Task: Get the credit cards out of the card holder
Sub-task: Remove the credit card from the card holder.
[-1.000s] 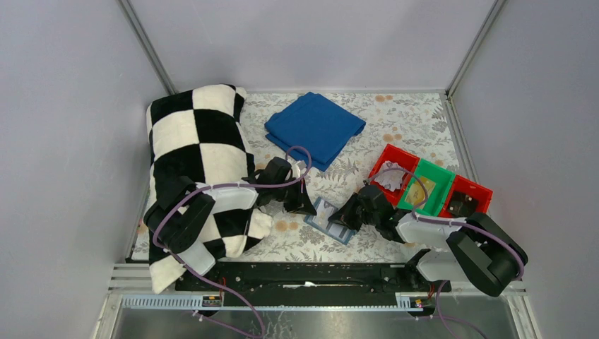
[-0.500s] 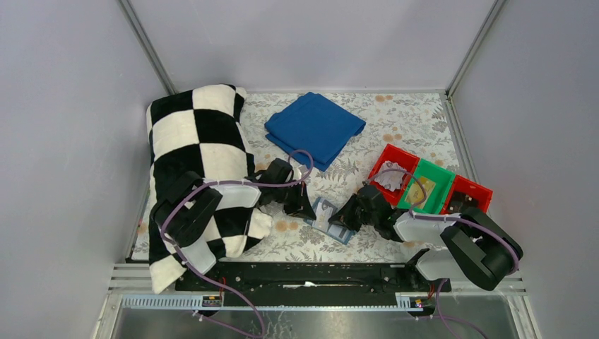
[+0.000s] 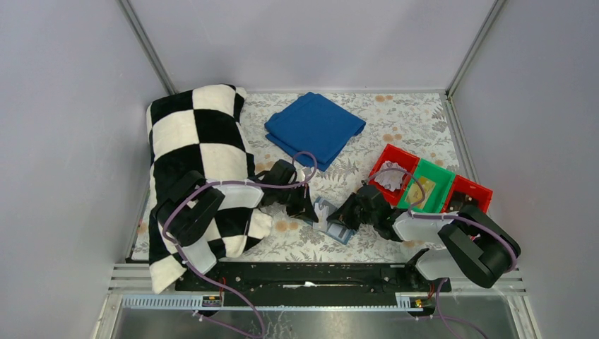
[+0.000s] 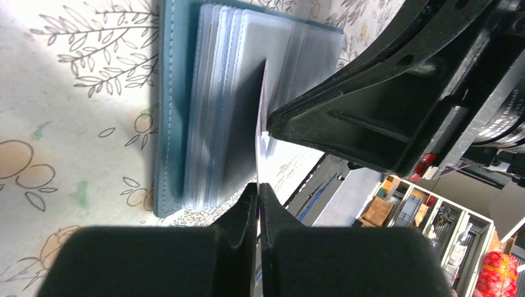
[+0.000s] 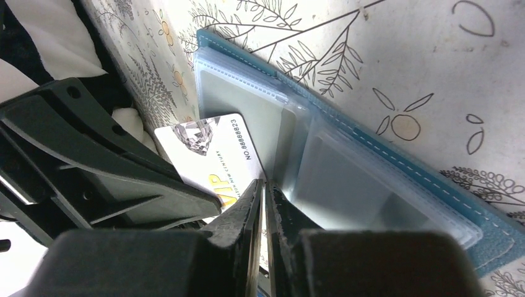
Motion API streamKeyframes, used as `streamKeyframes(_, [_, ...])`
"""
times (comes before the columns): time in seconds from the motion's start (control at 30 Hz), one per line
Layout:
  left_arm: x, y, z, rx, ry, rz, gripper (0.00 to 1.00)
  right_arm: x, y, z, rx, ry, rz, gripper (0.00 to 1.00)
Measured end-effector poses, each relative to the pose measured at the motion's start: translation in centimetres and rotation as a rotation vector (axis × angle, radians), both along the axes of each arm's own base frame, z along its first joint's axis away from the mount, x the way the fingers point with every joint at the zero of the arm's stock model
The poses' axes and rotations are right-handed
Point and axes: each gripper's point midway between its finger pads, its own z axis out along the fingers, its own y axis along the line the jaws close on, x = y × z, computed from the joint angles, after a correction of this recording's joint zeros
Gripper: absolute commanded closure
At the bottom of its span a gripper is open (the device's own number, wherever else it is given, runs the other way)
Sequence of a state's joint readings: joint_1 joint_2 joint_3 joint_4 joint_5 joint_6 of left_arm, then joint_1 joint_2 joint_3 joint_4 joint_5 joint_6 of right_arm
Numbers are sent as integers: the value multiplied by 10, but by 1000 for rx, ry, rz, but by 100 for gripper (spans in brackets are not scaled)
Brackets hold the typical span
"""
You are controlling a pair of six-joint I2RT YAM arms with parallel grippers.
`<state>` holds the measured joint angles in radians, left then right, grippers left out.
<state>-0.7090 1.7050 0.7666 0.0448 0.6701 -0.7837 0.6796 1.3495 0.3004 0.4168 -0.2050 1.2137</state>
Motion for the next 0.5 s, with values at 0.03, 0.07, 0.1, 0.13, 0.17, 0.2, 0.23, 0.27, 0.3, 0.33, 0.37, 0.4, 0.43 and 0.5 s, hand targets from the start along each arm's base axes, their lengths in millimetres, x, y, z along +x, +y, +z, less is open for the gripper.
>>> streamKeyframes(0.03, [0, 0, 1, -1, 2, 2, 100, 0, 0, 0, 0, 0, -1, 85])
streamKeyframes(0.07, [0, -1, 2, -4, -1, -1, 100, 0, 0, 0, 1, 1, -2, 81])
streamKeyframes(0.1, [1, -2, 3, -6, -3, -3, 100, 0, 0, 1, 3, -1, -3, 76])
streamKeyframes(0.13, [2, -3, 4, -5, -5, -4, 100, -1, -1, 3, 9, -6, -6, 69])
streamKeyframes(0.17, [2, -3, 5, -2, -6, -7, 100, -1, -2, 6, 18, -16, -7, 59])
streamKeyframes(0.2, [2, -3, 6, 2, -10, -12, 100, -1, -2, 10, 28, -27, -12, 51])
streamKeyframes(0.23, [2, -2, 8, 6, -13, -19, 100, -1, -3, 16, 36, -42, -12, 44])
streamKeyframes(0.27, [2, -2, 11, 7, -20, -26, 100, -1, -5, 22, 41, -61, -14, 37])
streamKeyframes(0.3, [3, -1, 15, 7, -29, -34, 100, 1, -6, 29, 48, -85, -16, 33])
streamKeyframes(0.33, [3, -1, 20, 1, -37, -42, 100, 2, -8, 37, 46, -114, -16, 29])
streamKeyframes(0.37, [3, -2, 27, -13, -49, -56, 100, 4, -10, 44, 46, -139, -16, 28])
streamKeyframes(0.4, [3, -2, 35, -34, -61, -70, 100, 6, -11, 51, 44, -160, -14, 28])
streamKeyframes(0.43, [3, -3, 44, -56, -73, -84, 100, 8, -13, 57, 45, -181, -14, 28])
streamKeyframes(0.5, [2, -3, 60, -102, -91, -113, 100, 14, -18, 70, 59, -222, -23, 28])
